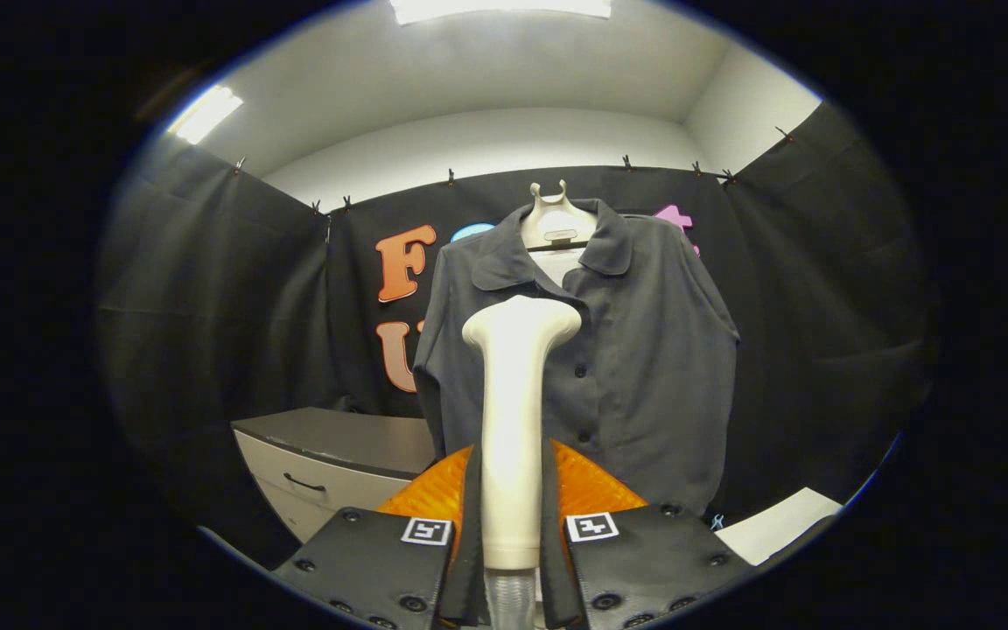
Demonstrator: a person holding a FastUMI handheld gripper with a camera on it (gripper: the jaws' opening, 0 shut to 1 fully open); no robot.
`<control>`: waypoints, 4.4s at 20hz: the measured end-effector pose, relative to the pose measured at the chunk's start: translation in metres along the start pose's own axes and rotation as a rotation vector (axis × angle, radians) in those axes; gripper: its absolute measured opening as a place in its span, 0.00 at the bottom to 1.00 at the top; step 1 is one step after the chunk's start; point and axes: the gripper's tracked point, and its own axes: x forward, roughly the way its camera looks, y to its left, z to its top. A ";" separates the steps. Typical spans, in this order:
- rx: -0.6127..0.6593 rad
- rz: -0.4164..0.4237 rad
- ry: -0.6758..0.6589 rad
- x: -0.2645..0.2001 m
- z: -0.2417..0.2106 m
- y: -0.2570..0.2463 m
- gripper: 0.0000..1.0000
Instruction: Iron the clothes twice with a garment steamer, once on the left side and once on the right side.
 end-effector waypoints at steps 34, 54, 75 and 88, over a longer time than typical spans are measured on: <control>0.028 -0.095 0.284 0.003 -0.223 -0.005 0.34; 0.114 -0.187 0.275 -0.074 -0.208 -0.046 0.34; 0.063 -0.289 0.127 -0.065 -0.073 -0.194 0.34; 0.031 -0.196 0.084 -0.002 -0.013 -0.195 0.34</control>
